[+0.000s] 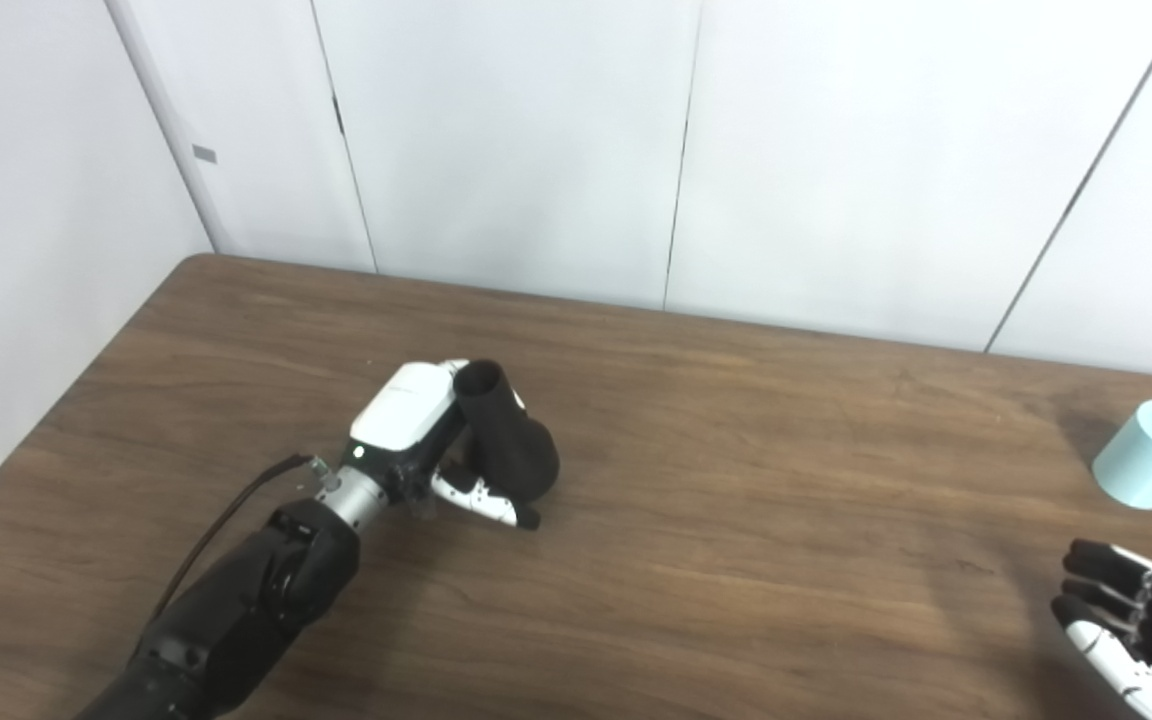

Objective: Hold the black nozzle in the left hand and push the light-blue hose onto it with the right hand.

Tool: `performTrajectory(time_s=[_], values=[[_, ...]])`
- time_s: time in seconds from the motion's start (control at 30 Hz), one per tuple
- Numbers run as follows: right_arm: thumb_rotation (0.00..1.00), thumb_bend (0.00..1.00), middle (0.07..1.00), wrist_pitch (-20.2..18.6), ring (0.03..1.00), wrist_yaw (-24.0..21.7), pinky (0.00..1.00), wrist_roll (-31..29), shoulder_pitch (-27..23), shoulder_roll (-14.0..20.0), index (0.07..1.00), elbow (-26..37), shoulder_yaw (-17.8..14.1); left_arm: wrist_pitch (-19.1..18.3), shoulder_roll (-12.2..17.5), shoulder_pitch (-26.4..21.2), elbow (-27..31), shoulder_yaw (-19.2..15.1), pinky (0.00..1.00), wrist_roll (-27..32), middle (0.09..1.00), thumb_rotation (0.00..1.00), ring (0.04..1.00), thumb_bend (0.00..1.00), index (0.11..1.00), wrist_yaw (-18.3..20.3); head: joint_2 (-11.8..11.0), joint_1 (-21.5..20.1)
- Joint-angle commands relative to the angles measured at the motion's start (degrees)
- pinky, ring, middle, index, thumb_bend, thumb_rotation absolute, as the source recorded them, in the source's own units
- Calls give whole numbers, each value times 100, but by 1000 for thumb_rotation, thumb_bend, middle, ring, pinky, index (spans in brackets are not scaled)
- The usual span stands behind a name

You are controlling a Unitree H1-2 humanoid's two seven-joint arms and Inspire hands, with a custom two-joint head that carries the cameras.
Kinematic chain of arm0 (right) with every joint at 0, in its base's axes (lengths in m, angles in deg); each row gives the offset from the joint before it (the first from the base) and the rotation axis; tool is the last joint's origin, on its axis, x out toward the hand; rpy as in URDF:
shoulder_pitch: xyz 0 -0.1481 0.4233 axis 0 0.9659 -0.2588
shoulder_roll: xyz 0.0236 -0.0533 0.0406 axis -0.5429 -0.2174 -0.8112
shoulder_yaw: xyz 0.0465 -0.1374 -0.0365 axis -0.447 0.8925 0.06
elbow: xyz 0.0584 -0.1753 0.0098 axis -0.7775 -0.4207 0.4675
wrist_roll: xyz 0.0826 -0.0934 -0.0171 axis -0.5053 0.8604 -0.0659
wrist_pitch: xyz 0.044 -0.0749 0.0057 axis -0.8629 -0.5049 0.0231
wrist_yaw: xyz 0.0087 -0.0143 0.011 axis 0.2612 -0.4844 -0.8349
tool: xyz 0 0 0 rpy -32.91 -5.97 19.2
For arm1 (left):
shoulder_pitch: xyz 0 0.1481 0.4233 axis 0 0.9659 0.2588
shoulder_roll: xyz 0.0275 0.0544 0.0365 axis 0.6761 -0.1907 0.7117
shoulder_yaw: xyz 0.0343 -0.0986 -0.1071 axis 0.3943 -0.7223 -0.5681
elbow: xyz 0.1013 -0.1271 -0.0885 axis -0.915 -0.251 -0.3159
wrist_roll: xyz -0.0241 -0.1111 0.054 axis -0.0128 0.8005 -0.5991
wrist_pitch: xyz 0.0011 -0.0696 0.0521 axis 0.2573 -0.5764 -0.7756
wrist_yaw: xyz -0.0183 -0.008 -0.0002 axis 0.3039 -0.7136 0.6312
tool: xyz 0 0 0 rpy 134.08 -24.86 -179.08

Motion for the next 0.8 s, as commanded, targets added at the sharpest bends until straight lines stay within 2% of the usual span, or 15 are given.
performTrajectory(time_s=[0.0,0.13,0.2,0.37,0.4,0.47,0.53,0.63,0.77], values=[[23,258,748,-119,737,55,651,-101,1,0,719,479,-174,333,-152,316,26,344,798,-49,481,0,492,525,481,556,1,-13],[1,235,754,-503,741,128,665,-195,-9,-66,718,1064,-417,617,-207,392,126,437,762,-92,472,0,474,525,492,507,4,-224],[0,250,740,-532,741,190,680,-202,-32,-41,712,1200,-601,777,-234,416,181,490,732,-98,471,0,459,524,493,503,6,-297],[0,259,707,-528,703,230,631,-329,-153,125,693,1288,-1034,919,-292,431,397,649,624,12,495,0,456,524,467,643,26,-572],[0,269,699,-524,693,242,616,-353,-180,161,684,1267,-1121,931,-306,415,425,713,573,35,495,0,445,524,468,669,26,-572],[0,288,690,-526,680,264,597,-328,-210,224,673,1225,-1238,928,-340,396,492,804,335,40,436,0,333,522,489,750,40,-666],[0,304,687,-530,677,268,592,-163,-221,319,665,1179,-1303,928,-366,368,541,908,189,18,402,0,242,519,497,807,49,-703],[0,336,672,-482,652,272,563,-7,-235,467,648,1119,-1399,941,-343,242,553,1250,133,-184,456,0,196,524,483,640,64,-735],[0,321,691,-515,670,223,585,-135,-231,562,665,1077,-1525,942,-314,72,518,1645,92,-499,470,0,144,526,479,389,73,-848]])
